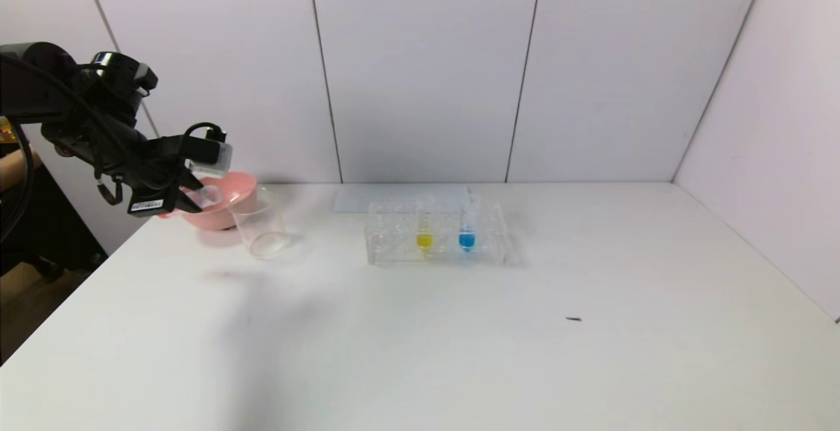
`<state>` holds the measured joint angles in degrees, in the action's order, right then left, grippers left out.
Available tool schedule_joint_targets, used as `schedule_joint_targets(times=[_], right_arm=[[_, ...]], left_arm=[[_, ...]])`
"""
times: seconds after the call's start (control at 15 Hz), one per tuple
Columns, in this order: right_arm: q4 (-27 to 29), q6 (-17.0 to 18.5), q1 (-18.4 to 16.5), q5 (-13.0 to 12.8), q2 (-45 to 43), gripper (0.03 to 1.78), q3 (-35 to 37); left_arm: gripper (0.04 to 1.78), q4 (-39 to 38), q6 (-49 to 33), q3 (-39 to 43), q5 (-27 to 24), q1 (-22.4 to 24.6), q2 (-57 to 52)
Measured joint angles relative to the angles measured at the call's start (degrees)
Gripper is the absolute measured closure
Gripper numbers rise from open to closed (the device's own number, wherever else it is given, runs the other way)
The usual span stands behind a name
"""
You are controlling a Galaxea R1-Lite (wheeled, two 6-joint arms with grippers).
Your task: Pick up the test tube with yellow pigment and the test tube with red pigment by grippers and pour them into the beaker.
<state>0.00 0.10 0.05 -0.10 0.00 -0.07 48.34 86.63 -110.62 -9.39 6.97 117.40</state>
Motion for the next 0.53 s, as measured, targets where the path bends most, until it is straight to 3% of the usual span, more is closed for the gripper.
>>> schedule_joint_targets(times=[0.53], right_arm=[[0.00,0.00,0.02,0.02,0.00,0.11,0.02]], left_arm=[[1.39,1.72,2.73,-2.56,2.11,-0.37,1.71]])
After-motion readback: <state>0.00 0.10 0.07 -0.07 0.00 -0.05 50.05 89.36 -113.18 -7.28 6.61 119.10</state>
